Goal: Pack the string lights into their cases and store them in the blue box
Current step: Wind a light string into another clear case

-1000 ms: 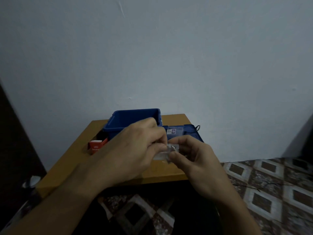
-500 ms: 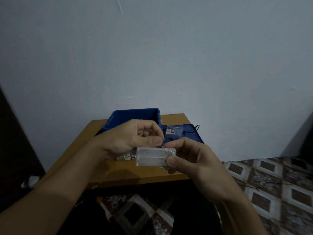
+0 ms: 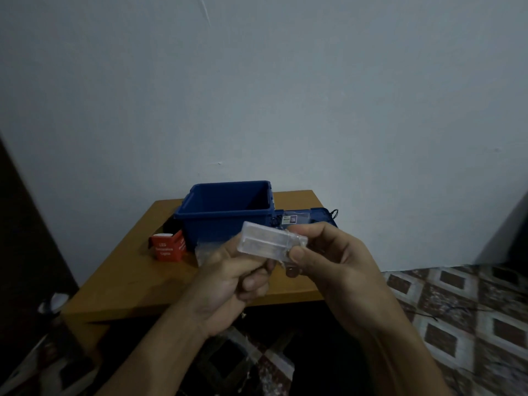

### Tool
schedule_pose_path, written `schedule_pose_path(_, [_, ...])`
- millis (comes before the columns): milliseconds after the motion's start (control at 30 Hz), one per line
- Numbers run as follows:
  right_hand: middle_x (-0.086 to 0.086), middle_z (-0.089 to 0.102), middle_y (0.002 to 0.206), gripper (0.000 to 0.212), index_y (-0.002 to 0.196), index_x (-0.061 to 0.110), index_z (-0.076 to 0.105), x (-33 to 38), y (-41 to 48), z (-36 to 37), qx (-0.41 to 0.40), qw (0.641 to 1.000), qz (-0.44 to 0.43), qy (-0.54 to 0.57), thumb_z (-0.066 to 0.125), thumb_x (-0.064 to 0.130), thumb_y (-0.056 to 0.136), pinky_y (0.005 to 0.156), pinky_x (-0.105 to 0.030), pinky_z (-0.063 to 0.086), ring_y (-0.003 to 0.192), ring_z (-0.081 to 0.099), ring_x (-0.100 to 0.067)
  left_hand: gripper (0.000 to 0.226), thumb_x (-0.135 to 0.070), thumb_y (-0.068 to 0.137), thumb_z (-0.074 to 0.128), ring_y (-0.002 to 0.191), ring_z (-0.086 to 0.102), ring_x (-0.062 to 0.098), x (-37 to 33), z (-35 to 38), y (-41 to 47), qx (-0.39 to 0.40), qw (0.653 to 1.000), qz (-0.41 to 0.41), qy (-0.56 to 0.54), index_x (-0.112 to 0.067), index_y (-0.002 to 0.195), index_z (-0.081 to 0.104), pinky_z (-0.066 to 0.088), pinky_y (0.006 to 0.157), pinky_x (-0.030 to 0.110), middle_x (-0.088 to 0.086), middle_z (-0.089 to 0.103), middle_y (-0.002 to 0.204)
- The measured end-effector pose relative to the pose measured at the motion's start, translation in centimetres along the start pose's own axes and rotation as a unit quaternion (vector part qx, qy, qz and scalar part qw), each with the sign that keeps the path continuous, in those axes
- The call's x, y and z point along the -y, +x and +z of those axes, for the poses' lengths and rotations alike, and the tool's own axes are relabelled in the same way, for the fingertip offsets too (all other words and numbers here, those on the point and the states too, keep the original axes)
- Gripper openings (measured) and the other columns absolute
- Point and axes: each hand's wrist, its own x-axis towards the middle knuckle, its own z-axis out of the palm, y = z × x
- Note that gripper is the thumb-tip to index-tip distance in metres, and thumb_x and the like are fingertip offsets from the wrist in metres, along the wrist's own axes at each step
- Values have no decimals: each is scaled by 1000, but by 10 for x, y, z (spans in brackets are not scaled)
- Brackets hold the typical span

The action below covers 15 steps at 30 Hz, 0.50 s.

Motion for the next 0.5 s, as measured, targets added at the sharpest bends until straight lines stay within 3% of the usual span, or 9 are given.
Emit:
schedule_pose_path(100, [-15, 70, 100, 32, 109, 3, 69, -2, 2, 2, -25, 1000, -8, 14, 75, 13, 79, 73, -32, 54, 81, 65, -25, 16, -10, 81, 62, 46, 38, 7, 4, 5, -5, -29, 999, 42, 5, -10, 94, 73, 27, 44, 19, 6, 55, 71])
schedule_pose_path(233, [-15, 70, 102, 31, 111, 2, 68, -1, 0, 4, -37, 999, -8, 9, 78, 13, 84, 74, -33, 55, 83, 66, -26, 32, -11, 81, 64, 50, 39, 9, 5, 9, -10, -51, 995, 78, 29, -12, 113, 68, 30, 45, 20, 8, 57, 78])
schedule_pose_path(500, [-19, 68, 102, 30, 116, 14, 69, 6, -2, 5, -35, 998, -24, -41, 71, 8, 87, 75, -32, 57, 84, 67, -25, 14, -29, 84, 70, 54, 42, 7, 5, 12, -14, -65, 983, 107, 134, -21, 94, 78, 35, 49, 20, -2, 58, 67])
